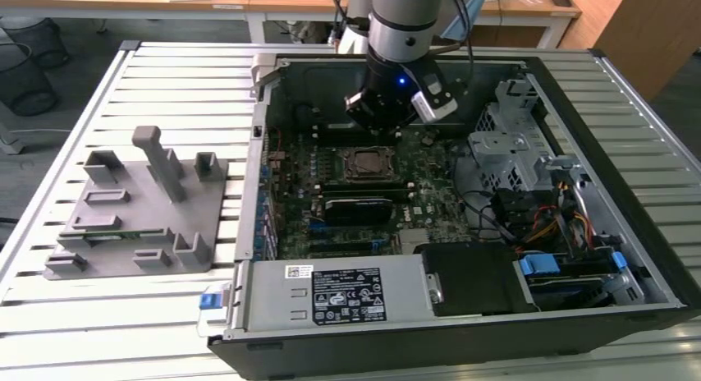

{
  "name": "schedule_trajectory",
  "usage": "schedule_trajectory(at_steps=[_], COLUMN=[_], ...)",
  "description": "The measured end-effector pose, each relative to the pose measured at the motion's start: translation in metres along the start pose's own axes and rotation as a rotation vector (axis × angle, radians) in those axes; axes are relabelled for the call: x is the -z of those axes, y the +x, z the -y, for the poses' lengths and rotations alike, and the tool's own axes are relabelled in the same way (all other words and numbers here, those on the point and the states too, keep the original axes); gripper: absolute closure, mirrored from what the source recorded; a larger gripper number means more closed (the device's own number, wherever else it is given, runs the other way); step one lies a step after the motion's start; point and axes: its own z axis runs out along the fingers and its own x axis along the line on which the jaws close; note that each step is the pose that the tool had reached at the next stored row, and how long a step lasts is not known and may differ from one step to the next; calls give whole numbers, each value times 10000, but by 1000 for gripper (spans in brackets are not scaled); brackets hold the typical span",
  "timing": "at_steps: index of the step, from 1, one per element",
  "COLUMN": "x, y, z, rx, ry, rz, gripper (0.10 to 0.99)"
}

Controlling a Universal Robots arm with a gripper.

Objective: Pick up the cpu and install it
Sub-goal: 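Install the second cpu locking lever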

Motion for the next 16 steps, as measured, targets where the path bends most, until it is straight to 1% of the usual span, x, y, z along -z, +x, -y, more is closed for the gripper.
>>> schedule_trajectory(at_steps=[8, 16], x=[2, 6], y=[1, 5], z=[31, 86], rx=[1, 0], ry=[65, 83], rz=[-7, -8], gripper=[980, 980])
